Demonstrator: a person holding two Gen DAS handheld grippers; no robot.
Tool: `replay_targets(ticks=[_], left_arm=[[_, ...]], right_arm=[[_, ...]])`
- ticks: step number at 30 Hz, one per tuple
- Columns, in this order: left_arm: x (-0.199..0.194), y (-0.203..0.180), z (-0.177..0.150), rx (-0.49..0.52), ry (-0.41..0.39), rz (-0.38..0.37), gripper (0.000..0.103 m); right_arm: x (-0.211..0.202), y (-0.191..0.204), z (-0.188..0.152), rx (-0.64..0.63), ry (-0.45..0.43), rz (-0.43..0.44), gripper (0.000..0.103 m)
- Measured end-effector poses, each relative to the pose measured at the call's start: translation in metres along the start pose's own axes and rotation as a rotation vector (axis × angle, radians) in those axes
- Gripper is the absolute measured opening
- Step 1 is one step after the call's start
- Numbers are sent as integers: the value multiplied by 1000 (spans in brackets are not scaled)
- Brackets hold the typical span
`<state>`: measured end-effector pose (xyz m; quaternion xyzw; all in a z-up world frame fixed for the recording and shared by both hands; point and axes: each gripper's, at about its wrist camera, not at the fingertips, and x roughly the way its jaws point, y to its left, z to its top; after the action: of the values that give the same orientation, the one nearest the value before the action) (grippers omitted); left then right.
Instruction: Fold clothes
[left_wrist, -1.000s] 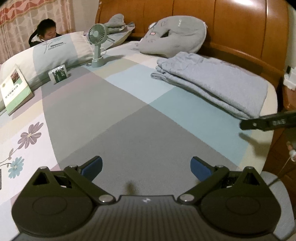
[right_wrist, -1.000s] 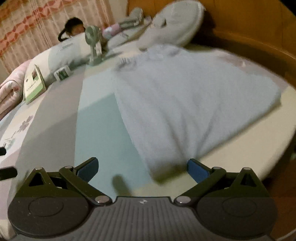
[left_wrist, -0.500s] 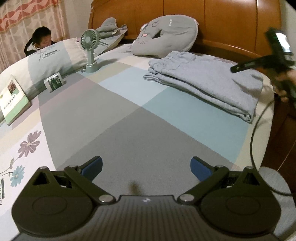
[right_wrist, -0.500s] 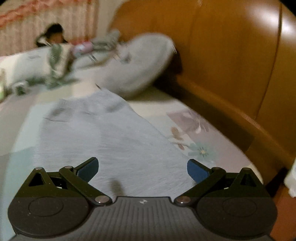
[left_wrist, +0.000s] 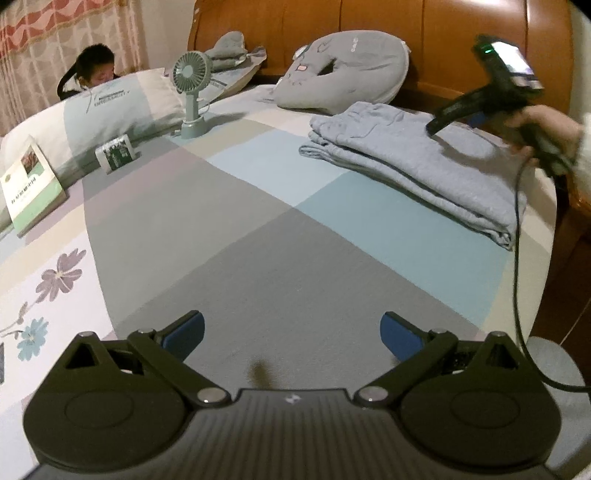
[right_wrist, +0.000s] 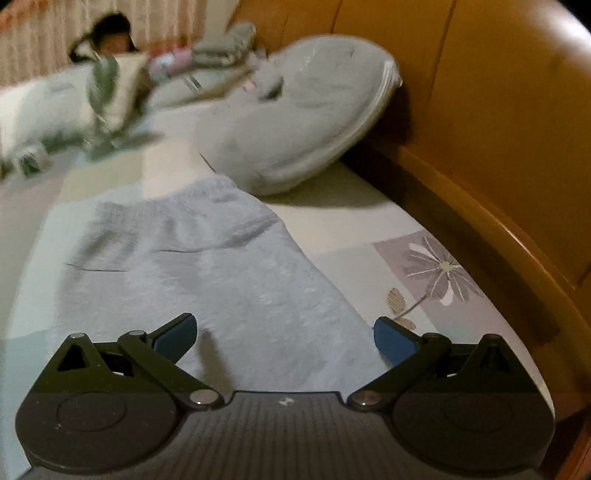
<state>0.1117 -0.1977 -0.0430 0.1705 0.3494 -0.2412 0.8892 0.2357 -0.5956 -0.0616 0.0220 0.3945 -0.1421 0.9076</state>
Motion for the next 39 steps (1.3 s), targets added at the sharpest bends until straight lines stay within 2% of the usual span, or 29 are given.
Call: replay_targets(ticks=[2, 5, 8, 14, 20, 30, 35, 39], left_arm=[[-2, 1, -2, 7, -5, -1, 101], [-1, 5, -5, -2, 1, -9, 101], [1, 7, -6, -23, 10, -17, 101], [-9, 1, -10, -18, -16, -45, 101], [-24, -2, -16, -4, -28, -50, 101], [-45, 2, -21, -22, -47, -39, 101], [-52, 5, -21, -46, -43, -29, 101], [-56, 10, -17, -63, -54, -31, 101]], right_arm=[[12, -8, -1, 61, 27, 29, 103], [-6, -15, -2, 118, 50, 49, 103], [-42, -5, -9, 58, 42, 88, 103], [-87, 24, -39, -14, 112, 168, 103], [-80, 47, -92, -8, 195, 104, 103], [-122, 71, -100, 75, 68, 136, 103], [-107, 80, -105, 116, 95, 192, 103], [-113, 82, -109, 137, 101, 188, 103]])
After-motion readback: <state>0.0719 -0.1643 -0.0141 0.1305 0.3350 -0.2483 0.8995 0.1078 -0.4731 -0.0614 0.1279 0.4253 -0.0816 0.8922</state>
